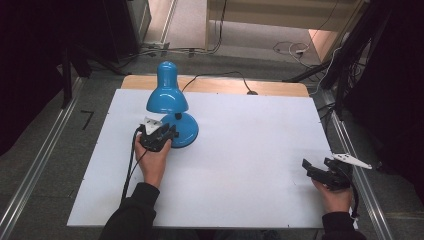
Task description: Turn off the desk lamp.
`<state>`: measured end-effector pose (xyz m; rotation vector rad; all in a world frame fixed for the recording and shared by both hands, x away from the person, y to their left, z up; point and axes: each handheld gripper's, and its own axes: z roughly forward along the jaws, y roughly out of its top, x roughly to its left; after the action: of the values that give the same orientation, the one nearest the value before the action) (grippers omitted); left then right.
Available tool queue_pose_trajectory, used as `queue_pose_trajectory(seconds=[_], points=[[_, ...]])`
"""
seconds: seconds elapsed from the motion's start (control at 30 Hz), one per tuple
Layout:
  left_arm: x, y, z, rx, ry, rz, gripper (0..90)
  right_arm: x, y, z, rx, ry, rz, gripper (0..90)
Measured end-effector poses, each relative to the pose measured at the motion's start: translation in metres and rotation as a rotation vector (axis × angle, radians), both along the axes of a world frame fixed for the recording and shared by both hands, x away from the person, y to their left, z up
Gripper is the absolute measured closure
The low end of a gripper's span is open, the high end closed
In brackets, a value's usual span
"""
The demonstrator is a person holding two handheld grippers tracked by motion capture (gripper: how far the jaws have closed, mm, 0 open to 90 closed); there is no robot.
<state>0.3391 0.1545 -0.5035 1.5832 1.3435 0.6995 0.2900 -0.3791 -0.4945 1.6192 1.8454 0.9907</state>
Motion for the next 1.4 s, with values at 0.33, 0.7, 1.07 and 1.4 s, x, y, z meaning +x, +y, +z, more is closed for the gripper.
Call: queue_pose_trajectory(seconds=[0.33,0.7,1.07,1.4], points=[[-0.006,0.015,0.004,-0.011,-0.035,0.024,32.7,0.000,-0.001,0.000,0.002,0.005,-0.004,11.7],[-0.018,0.030,0.007,-0.027,-0.023,0.022,29.5,0.000,0.000,0.000,0.002,0.000,0.001,11.7],[-0.031,0.039,0.008,-0.048,-0.022,0.022,28.9,-0.001,-0.001,0.001,0.007,0.001,-0.002,11.7],[-0.040,0.050,0.009,-0.063,-0.018,0.032,28.2,-0.001,-0.001,0.001,0.007,0.000,0.000,11.7]])
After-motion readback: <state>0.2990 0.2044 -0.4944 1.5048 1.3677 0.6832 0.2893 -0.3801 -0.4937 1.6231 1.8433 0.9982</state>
